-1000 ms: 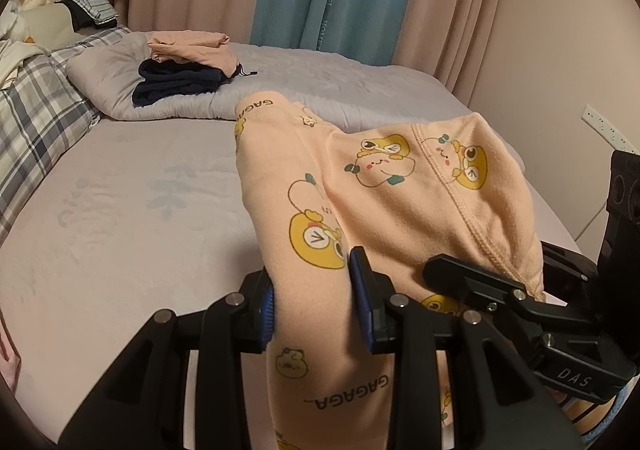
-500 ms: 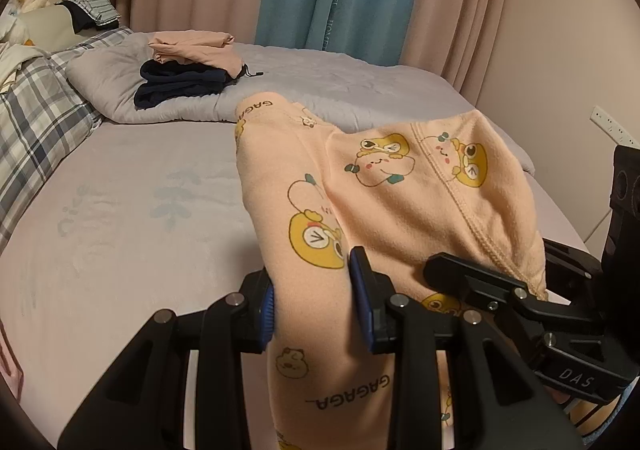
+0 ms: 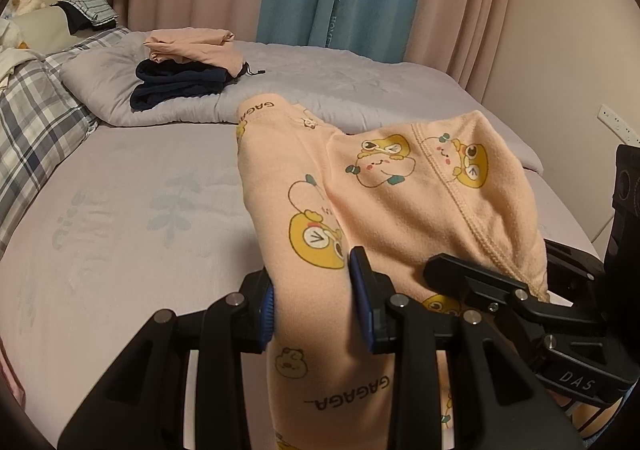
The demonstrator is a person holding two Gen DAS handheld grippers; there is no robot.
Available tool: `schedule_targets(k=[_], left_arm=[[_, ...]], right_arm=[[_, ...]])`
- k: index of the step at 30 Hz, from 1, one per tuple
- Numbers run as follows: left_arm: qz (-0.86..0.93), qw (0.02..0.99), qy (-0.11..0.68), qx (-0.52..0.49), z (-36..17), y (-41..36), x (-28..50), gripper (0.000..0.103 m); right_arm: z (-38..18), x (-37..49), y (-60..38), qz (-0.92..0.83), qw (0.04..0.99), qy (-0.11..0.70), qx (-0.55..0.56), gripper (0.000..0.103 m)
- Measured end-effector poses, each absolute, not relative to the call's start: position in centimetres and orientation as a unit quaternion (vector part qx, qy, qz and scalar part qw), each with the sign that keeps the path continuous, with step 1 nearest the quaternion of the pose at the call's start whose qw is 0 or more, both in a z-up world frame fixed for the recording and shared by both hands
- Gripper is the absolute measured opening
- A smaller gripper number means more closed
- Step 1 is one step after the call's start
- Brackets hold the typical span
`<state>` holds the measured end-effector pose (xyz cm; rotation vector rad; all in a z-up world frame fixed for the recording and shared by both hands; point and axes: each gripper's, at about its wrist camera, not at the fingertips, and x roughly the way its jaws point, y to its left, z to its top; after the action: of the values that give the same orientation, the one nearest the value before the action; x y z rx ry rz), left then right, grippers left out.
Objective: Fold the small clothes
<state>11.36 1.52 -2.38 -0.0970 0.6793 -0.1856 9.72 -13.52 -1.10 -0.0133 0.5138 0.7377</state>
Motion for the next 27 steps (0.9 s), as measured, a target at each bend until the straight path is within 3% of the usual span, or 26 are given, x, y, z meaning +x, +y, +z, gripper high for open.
schedule_targets(k=[27], left_arm=[[-0.086, 0.934, 0.346, -0.036, -3.8, 1.5, 14.9, 0.033]], right_arm=[[-1.9, 11.9, -12.1, 0.344, 0.902, 0.261, 0.002, 0.027]])
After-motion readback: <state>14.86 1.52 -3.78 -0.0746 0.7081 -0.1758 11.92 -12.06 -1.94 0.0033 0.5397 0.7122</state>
